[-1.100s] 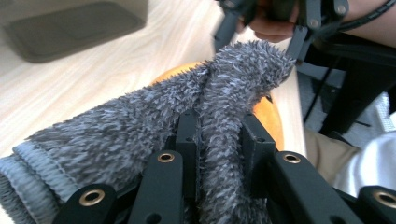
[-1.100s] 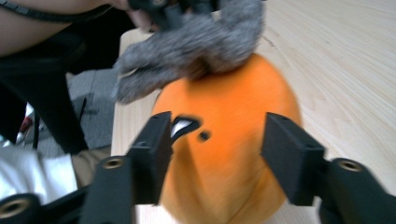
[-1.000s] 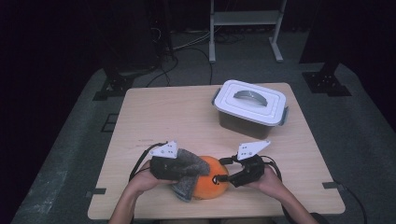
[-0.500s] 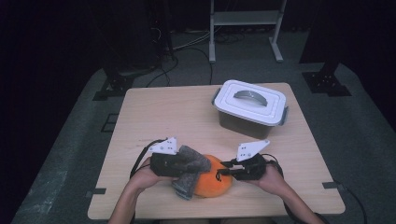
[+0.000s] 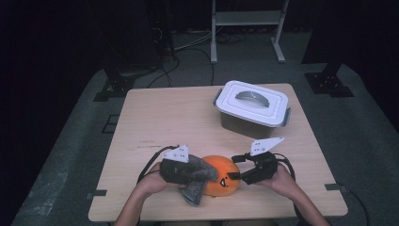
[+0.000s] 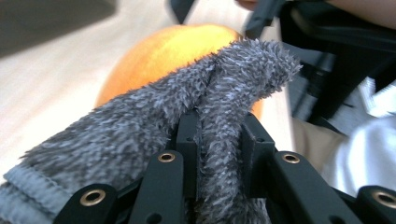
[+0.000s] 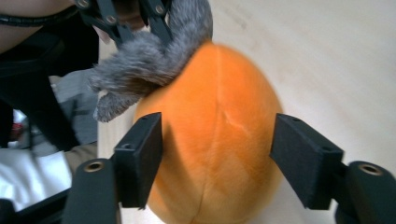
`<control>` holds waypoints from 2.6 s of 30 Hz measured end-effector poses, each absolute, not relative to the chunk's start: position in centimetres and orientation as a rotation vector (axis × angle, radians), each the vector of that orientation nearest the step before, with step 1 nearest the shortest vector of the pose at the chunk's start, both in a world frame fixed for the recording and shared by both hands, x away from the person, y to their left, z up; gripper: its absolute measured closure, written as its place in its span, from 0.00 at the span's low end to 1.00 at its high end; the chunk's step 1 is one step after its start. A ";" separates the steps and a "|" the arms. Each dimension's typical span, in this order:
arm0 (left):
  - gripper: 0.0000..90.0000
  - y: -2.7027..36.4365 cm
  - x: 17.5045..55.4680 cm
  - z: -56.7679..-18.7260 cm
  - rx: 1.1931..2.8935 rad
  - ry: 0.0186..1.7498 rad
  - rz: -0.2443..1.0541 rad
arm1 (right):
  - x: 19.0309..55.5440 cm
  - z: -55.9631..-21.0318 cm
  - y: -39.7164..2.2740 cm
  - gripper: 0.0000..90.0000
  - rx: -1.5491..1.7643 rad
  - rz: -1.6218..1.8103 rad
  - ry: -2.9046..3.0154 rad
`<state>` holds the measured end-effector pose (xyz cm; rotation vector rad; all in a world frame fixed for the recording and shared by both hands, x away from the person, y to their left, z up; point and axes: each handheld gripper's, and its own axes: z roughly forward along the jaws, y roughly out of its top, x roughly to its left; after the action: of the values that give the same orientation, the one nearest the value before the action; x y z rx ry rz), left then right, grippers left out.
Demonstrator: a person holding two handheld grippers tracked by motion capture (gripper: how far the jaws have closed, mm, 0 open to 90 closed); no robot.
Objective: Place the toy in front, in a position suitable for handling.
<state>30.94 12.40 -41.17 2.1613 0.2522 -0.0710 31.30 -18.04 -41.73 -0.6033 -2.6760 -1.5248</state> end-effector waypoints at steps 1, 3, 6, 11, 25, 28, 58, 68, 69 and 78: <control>0.81 12.4 30.9 -41.1 2.164 0.253 -0.071 | 31.3 -42.1 -17.7 0.33 -0.600 -1.515 -2.666; 0.81 12.5 30.9 -40.9 2.170 0.256 -0.057 | 31.2 -42.7 -16.9 0.33 -0.590 -1.517 -2.674; 0.81 13.0 31.2 -40.5 2.127 0.269 -0.060 | 31.1 -42.6 -16.3 0.49 -0.568 -1.518 -2.751; 0.81 13.6 31.8 -38.6 2.010 0.274 -0.040 | 30.4 -42.2 -15.9 0.60 -0.335 -1.559 -2.865; 0.81 15.6 32.2 -40.1 2.075 0.338 0.009 | 30.3 -41.9 -16.9 0.65 -0.213 -1.525 -2.918; 0.81 16.0 32.5 -40.4 2.037 0.356 -0.016 | 30.4 -41.9 -16.8 0.65 -0.211 -1.543 -2.904; 0.82 14.4 33.0 -39.1 2.029 0.319 -0.063 | 31.5 -41.2 -15.9 0.68 -0.392 -1.664 -2.865; 0.82 14.3 33.3 -39.8 2.041 0.341 -0.044 | 30.6 -42.2 -17.2 0.68 -0.239 -1.613 -2.872; 0.82 14.6 33.2 -40.1 2.033 0.348 -0.052 | 30.5 -42.3 -17.4 0.68 -0.241 -1.609 -2.867; 0.82 15.1 32.8 -40.9 2.024 0.357 -0.083 | 30.9 -41.5 -17.9 0.40 -0.347 -1.667 -2.755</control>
<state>32.81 15.07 -40.90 2.0243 0.3572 -0.0831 30.86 -17.92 -41.53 -0.3472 -2.7546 -1.6674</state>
